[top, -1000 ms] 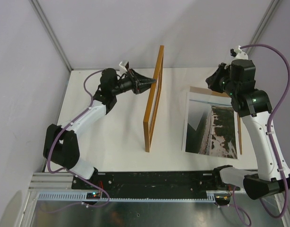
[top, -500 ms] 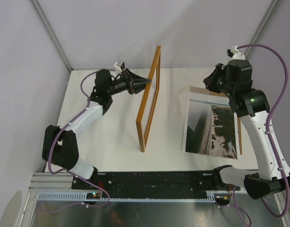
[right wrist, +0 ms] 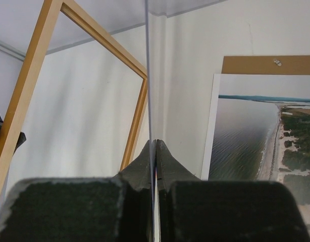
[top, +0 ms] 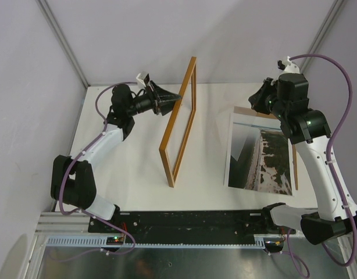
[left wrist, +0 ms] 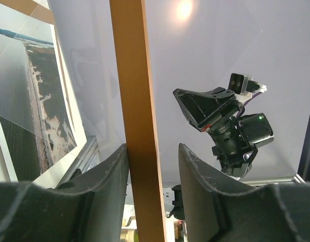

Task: Put the photo into the frame
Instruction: Turn over the frame body.

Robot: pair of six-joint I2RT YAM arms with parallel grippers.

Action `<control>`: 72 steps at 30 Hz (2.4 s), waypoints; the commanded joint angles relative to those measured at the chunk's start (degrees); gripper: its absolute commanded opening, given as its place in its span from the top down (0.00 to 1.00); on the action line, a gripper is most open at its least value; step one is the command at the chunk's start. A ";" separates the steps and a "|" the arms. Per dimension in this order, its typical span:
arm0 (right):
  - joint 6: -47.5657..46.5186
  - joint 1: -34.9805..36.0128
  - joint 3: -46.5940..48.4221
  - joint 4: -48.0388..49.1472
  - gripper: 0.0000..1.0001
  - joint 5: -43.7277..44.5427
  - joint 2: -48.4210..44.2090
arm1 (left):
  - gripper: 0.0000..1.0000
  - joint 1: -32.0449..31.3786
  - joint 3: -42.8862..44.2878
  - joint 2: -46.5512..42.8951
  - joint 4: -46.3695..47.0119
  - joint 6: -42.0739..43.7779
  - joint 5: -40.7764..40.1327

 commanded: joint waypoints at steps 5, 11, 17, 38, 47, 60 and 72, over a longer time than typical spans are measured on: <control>0.36 0.53 0.07 4.27 1.00 1.09 0.07 | 0.53 1.14 0.64 -2.26 1.89 3.90 4.05; 0.19 0.56 -0.10 4.45 1.00 1.07 0.19 | 0.52 2.32 1.38 -2.22 -2.41 7.84 5.24; 0.23 0.61 -0.13 4.75 1.00 0.71 0.41 | 0.49 3.39 2.85 -2.34 -7.40 12.11 5.83; 0.42 7.43 3.01 3.74 1.00 3.79 3.74 | 0.35 3.28 16.98 -1.63 -33.53 34.95 -0.11; 1.27 11.44 4.88 3.92 1.00 5.04 6.26 | 0.29 0.19 28.65 2.19 -49.83 50.12 -10.52; 1.25 13.99 6.06 3.89 1.00 6.32 7.96 | 0.24 -8.86 46.79 9.26 -66.48 67.74 -35.78; 1.17 14.04 5.60 3.82 1.00 6.47 7.87 | 0.24 -13.83 51.53 11.79 -68.85 70.75 -40.83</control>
